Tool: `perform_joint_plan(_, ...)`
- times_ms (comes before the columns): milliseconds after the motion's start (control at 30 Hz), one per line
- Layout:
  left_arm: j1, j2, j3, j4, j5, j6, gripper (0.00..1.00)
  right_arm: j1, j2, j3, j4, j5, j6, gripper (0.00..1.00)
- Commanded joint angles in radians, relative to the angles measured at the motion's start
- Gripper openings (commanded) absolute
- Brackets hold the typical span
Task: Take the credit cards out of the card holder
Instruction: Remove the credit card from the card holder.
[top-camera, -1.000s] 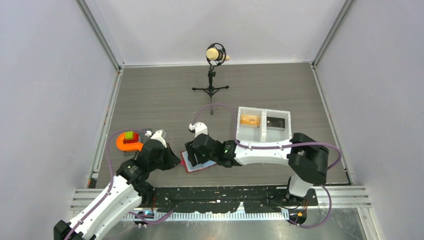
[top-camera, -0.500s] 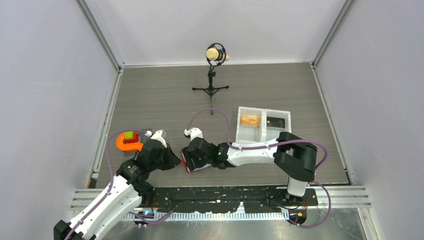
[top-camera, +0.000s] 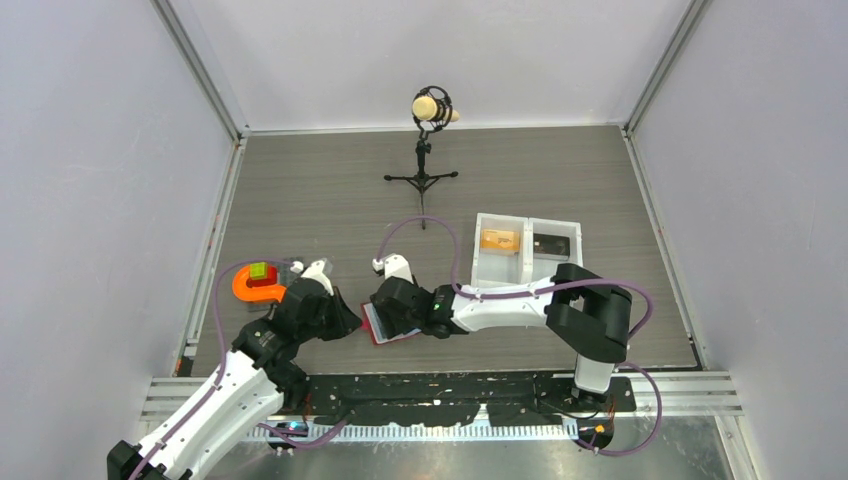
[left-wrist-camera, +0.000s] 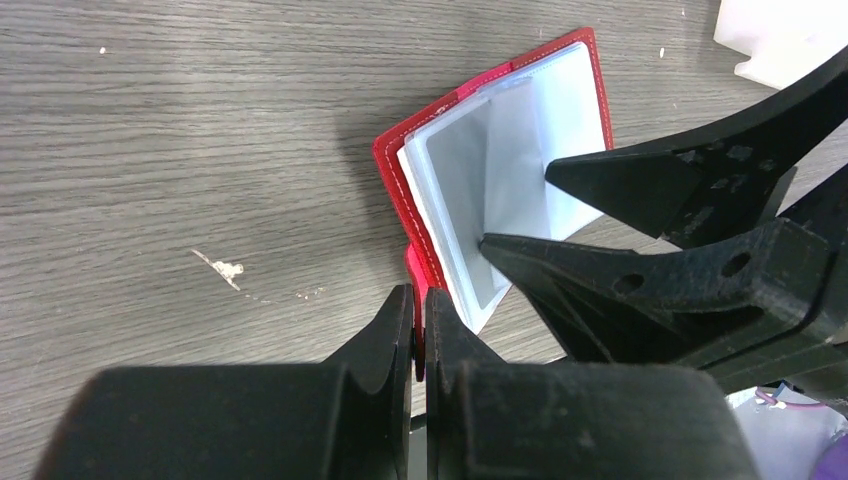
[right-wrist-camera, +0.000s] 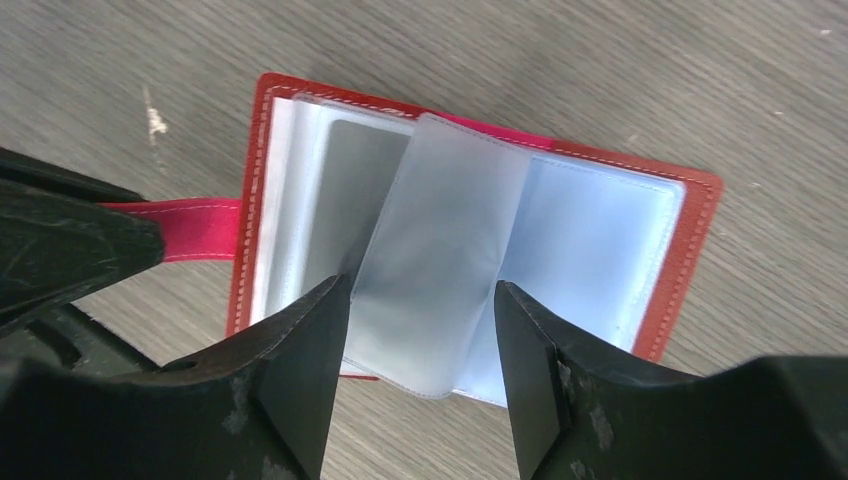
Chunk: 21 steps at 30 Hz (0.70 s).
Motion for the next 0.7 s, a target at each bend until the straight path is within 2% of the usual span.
perform_joint_plan(0,0.003,-0.006,0.041,0.006,0.01,0.016,0.0,0.006,-0.03,0.048,-0.086,0.128,0.017,0.62)
perform_joint_plan(167,0.003,-0.013,0.041,-0.001,0.008,0.016,0.0,0.002,-0.087,0.049,-0.231,0.308,0.017,0.62)
perform_joint_plan(400,0.003,-0.023,0.038,-0.007,0.007,0.016,0.0,-0.012,-0.211,0.033,-0.316,0.393,0.024,0.61)
perform_joint_plan(467,0.003,-0.022,0.037,-0.006,0.007,0.016,0.0,-0.012,-0.245,0.021,-0.285,0.365,0.003,0.6)
perform_joint_plan(533,0.003,-0.019,0.035,-0.002,0.01,0.016,0.0,-0.012,-0.277,-0.02,-0.177,0.281,-0.045,0.6)
perform_joint_plan(600,0.003,-0.013,0.036,0.001,0.015,0.016,0.0,-0.014,-0.291,-0.059,-0.014,0.133,-0.095,0.59)
perform_joint_plan(667,0.003,-0.01,0.035,0.002,0.015,0.017,0.0,-0.015,-0.28,-0.07,0.059,0.041,-0.132,0.59)
